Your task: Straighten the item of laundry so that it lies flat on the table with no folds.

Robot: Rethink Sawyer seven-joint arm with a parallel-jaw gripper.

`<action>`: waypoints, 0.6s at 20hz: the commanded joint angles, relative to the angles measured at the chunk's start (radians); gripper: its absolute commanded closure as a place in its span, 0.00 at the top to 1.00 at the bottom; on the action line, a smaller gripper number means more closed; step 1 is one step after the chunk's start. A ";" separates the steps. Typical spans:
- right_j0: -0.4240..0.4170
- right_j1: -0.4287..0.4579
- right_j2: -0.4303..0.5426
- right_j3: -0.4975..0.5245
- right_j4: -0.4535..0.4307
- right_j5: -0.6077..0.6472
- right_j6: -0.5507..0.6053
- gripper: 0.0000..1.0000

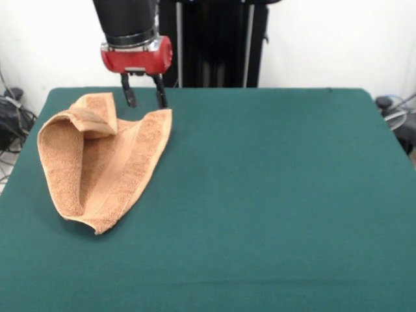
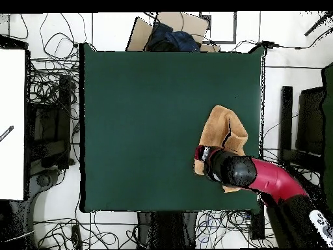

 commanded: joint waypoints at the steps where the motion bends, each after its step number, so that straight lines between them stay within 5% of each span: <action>1: 0.013 -0.044 0.052 -0.014 -0.078 0.082 -0.108 1.00; 12: -0.007 -0.052 0.056 -0.030 -0.161 0.077 -0.135 1.00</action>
